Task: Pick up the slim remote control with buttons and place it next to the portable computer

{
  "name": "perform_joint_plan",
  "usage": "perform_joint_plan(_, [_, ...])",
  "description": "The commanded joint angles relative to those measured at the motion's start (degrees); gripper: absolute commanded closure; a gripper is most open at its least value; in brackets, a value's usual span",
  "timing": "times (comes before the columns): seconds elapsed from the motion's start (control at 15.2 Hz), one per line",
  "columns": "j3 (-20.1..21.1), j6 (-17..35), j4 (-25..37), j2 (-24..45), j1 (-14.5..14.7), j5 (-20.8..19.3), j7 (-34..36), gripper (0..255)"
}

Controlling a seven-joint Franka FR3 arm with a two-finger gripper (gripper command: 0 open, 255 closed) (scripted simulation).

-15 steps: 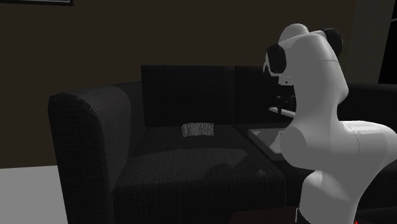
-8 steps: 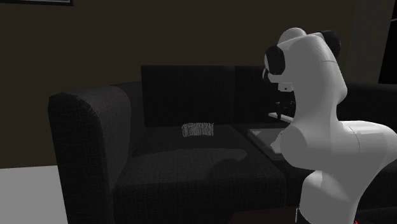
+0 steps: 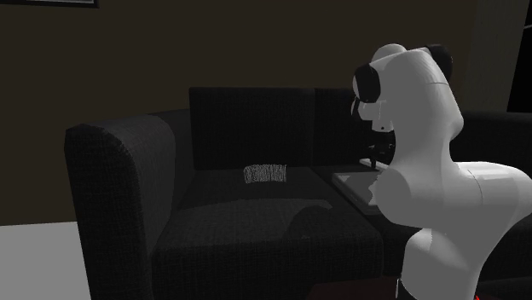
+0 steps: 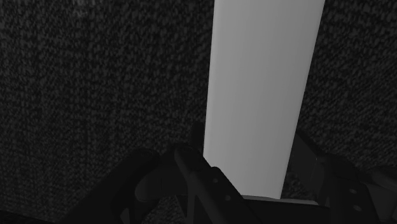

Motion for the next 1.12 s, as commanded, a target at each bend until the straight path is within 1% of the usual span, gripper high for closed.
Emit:
perform_joint_plan(0.0, [0.06,0.28,-0.06,0.17,-0.02,0.09,-0.02,255])
perform_joint_plan(0.4, [0.06,0.28,-0.06,0.17,-0.02,0.09,-0.02,255])
perform_joint_plan(0.46, [0.06,0.28,-0.06,0.17,-0.03,0.09,-0.02,0])
perform_joint_plan(0.79, [0.06,0.28,-0.07,0.17,-0.02,0.09,-0.02,0])
perform_joint_plan(1.06, [-0.84,-5.44,3.26,-2.49,0.27,-1.38,0.92,0])
